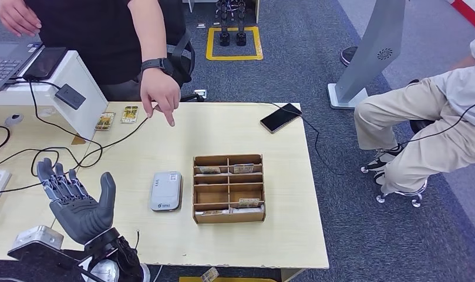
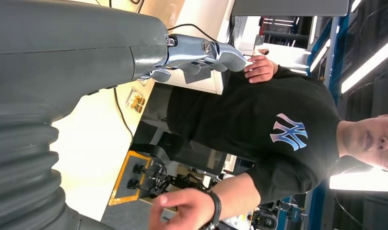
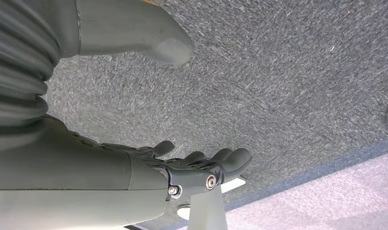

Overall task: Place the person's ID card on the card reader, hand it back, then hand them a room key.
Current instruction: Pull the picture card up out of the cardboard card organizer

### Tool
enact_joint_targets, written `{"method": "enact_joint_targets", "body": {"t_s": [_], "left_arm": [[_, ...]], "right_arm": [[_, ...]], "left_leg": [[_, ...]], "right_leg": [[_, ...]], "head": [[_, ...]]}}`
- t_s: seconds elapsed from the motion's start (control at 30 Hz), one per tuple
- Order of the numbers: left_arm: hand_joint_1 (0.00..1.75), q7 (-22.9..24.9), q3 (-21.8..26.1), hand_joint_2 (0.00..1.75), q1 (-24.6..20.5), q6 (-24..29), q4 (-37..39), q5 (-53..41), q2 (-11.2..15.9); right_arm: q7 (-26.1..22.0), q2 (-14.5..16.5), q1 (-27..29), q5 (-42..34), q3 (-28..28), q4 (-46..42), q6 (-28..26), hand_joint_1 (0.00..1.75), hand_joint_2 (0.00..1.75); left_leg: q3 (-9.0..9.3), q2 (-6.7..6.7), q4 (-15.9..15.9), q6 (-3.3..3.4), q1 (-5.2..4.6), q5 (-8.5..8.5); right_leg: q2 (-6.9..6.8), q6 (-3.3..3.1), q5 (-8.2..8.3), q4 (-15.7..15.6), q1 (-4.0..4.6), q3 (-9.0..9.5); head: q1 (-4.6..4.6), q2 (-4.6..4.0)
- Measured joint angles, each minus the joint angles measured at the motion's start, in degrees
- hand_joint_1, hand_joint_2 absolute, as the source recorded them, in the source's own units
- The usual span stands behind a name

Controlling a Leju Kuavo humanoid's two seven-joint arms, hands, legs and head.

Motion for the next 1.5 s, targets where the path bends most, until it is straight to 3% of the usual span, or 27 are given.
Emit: {"method": "enact_joint_targets", "body": {"t_s": [0.93, 1.1, 1.3, 1.5], "left_arm": [[0.00, -0.8, 0.0, 1.75, 0.6, 0.2, -0.3, -0.4, 0.0], [0.00, -1.5, 0.0, 1.75, 0.6, 3.3, 0.1, -11.0, -0.1], [0.00, -3.7, -1.8, 1.75, 0.7, -4.3, -0.2, -20.9, 1.3], [0.00, -4.0, -9.2, 1.75, 0.7, -13.4, -0.8, -28.4, 6.8]], "right_arm": [[0.1, 0.0, 0.0, -0.1, 0.0, 0.1, 0.0, 0.00, 1.75], [0.4, 0.0, 0.0, 0.2, 0.0, 0.1, 0.0, 0.00, 1.75], [-0.8, 0.0, 0.0, 0.4, 0.0, 0.7, 0.0, 0.00, 1.75], [-2.1, -0.1, -0.1, 0.4, 0.0, 1.7, 0.0, 0.00, 1.75]], "left_leg": [[0.00, 0.00, 0.0, 0.00, 0.00, 0.00], [0.01, 0.00, 0.0, 0.00, 0.00, 0.00], [0.01, 0.01, 0.0, 0.00, 0.00, 0.00], [0.01, 0.01, 0.0, 0.00, 0.00, 0.00]], "right_leg": [[0.00, 0.00, 0.00, 0.0, 0.00, 0.00], [0.01, 0.00, 0.00, 0.0, 0.00, -0.01], [0.02, 0.00, 0.00, 0.0, 0.00, -0.01], [0.03, 0.00, 0.00, 0.0, 0.00, -0.02]], "head": [[0.00, 0.00], [0.01, 0.00], [0.01, 0.00], [0.00, 0.00]]}}
